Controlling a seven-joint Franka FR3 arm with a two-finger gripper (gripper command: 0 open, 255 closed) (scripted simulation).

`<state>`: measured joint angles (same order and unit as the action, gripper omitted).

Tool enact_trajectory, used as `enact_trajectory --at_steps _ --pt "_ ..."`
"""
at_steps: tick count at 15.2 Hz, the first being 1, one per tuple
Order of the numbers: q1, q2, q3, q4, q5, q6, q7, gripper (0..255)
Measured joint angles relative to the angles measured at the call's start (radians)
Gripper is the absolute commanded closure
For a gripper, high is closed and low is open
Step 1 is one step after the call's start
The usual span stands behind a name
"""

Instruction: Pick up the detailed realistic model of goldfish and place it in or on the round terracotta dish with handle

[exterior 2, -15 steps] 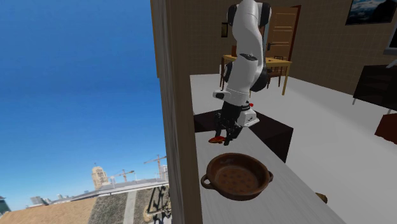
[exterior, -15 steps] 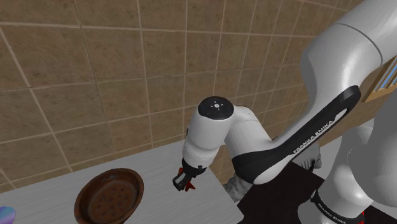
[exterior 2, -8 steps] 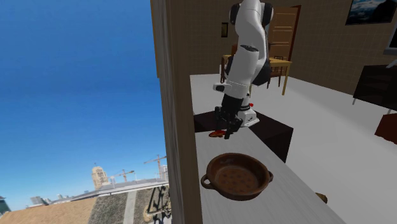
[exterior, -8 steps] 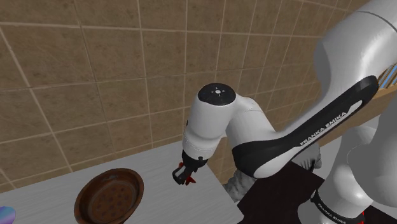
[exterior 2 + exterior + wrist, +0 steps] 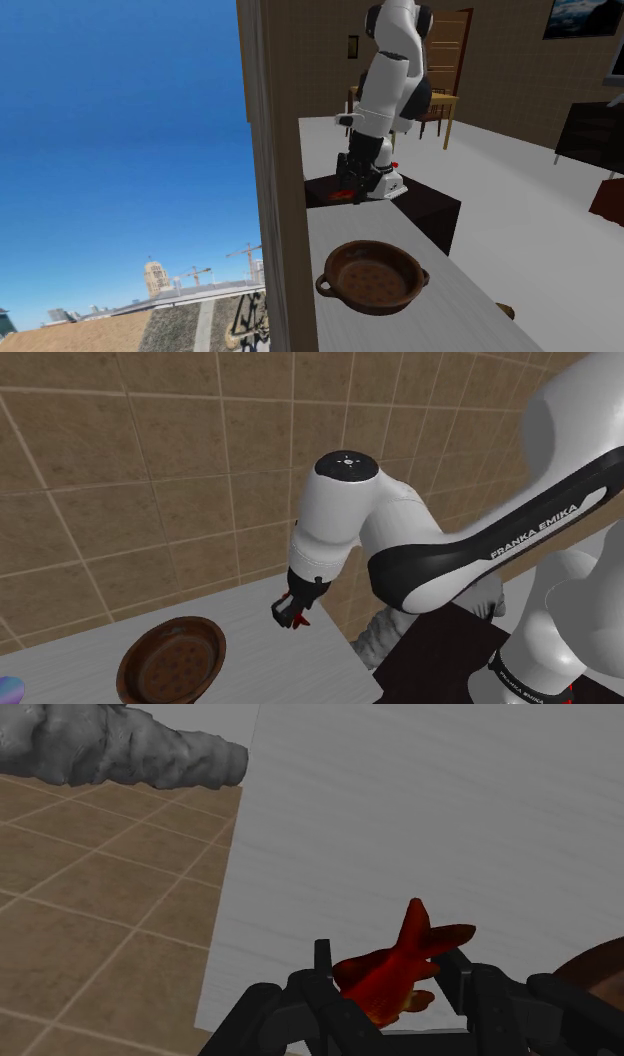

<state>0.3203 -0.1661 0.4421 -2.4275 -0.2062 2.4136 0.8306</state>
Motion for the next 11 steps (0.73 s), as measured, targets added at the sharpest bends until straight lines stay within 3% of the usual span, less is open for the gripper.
enact_trajectory --at_steps 8,11 --pt "0.016 -0.067 -0.015 0.052 0.056 -0.109 -0.054 255" --pt "0.012 0.007 0.013 0.141 0.020 -0.136 -0.010 255"
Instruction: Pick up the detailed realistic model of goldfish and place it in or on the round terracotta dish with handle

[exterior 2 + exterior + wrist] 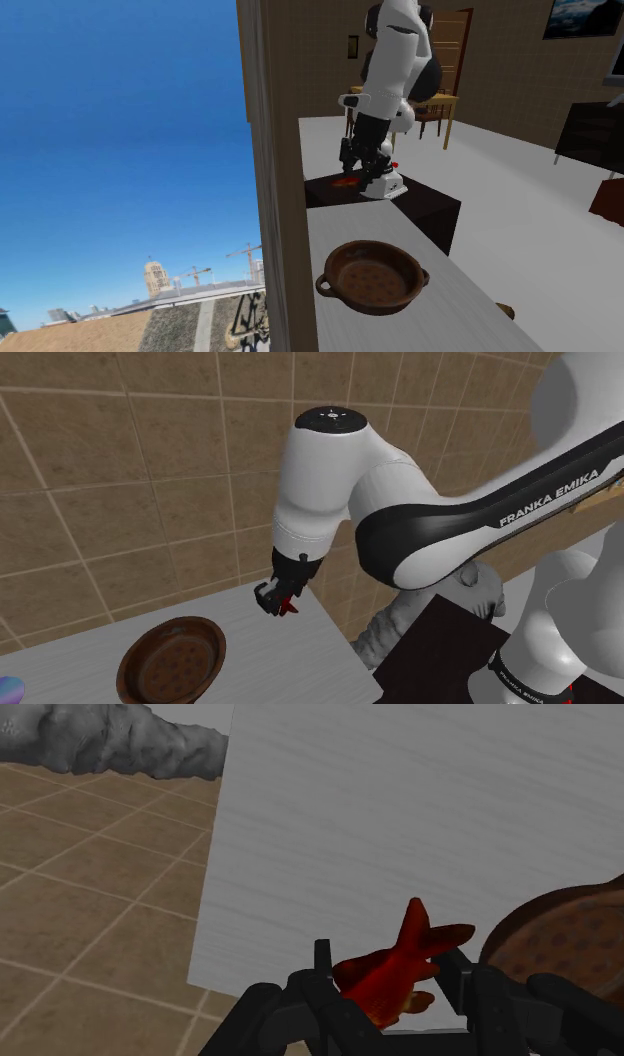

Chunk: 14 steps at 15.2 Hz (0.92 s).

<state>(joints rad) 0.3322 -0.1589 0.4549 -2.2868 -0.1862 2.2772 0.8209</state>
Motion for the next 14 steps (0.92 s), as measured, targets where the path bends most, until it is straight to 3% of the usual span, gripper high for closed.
enact_trajectory --at_steps 7,14 --pt "0.034 0.288 0.056 0.326 -0.159 -0.107 0.153 255" --pt "0.164 0.590 0.048 0.734 -0.293 -0.276 0.238 255"
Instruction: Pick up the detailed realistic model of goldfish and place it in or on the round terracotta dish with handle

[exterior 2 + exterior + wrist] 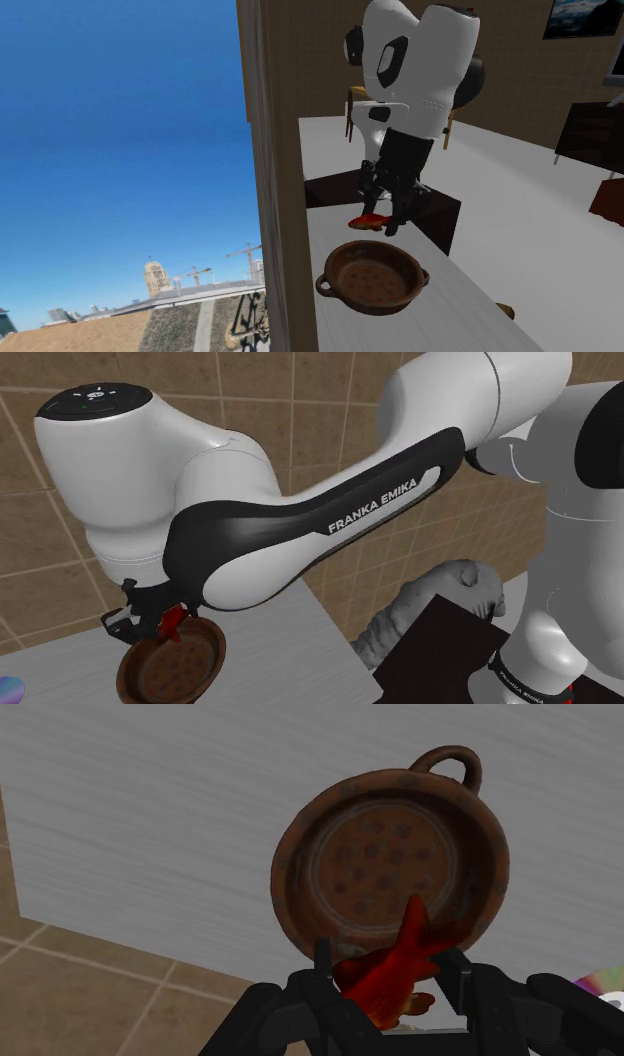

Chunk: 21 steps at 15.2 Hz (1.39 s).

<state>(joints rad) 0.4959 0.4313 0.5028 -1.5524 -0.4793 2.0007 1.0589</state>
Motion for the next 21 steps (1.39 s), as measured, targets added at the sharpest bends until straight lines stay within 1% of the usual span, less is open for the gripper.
enact_trajectory --at_steps 1,3,15,21 --pt "0.012 0.024 -0.003 0.032 -0.009 -0.010 0.003 255" --pt "0.022 0.049 -0.008 0.043 -0.021 -0.002 0.015 255" --pt "0.026 0.102 -0.032 -0.032 -0.067 0.114 0.065 255" --pt "0.028 0.108 -0.034 -0.036 -0.072 0.123 0.070 255"
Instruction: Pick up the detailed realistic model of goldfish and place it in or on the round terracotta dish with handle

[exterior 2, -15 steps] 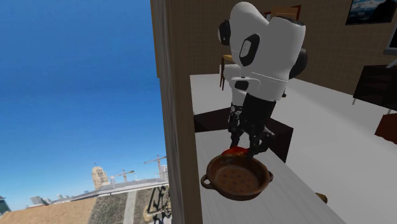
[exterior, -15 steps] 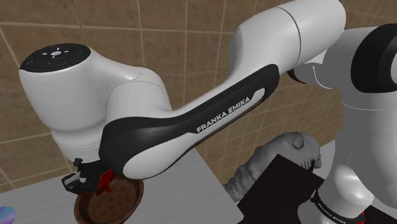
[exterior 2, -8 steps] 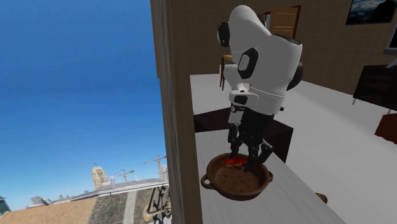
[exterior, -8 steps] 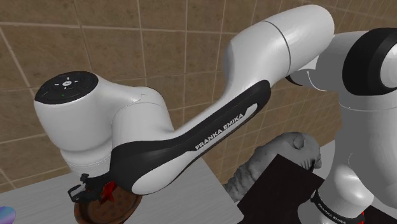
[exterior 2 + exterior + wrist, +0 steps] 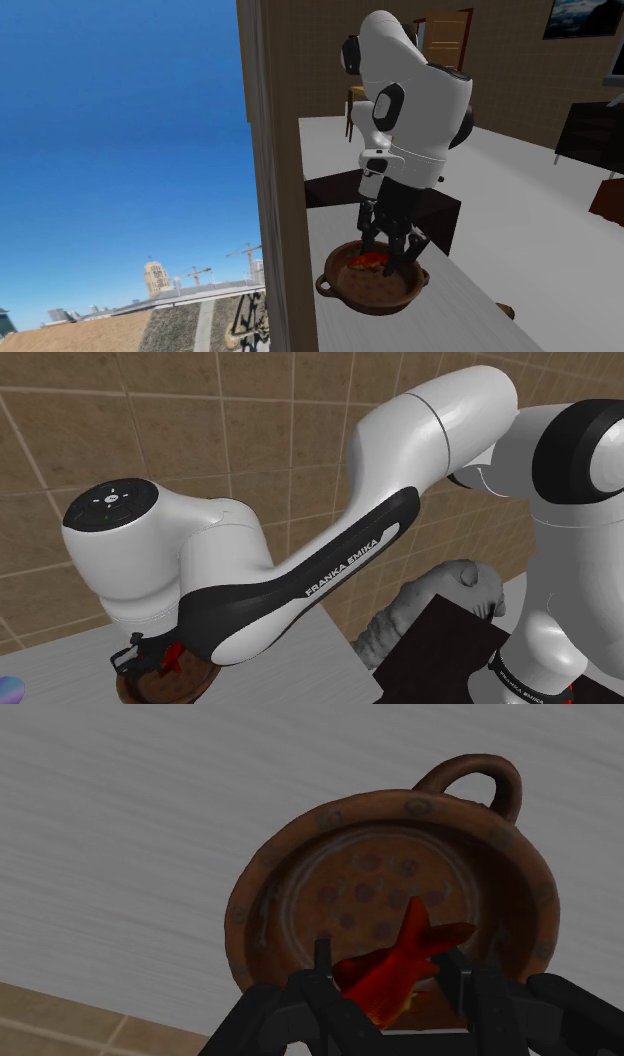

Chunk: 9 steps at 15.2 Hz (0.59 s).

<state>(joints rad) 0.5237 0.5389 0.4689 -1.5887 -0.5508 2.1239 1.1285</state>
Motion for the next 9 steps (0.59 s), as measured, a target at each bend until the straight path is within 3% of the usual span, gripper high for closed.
enact_trajectory --at_steps 1,2,9 --pt "0.000 0.000 0.000 0.000 0.000 0.000 0.000 255" --pt "0.000 0.000 0.000 0.000 0.000 0.000 0.000 0" --pt "0.002 -0.003 0.002 0.007 0.004 -0.011 -0.002 0"
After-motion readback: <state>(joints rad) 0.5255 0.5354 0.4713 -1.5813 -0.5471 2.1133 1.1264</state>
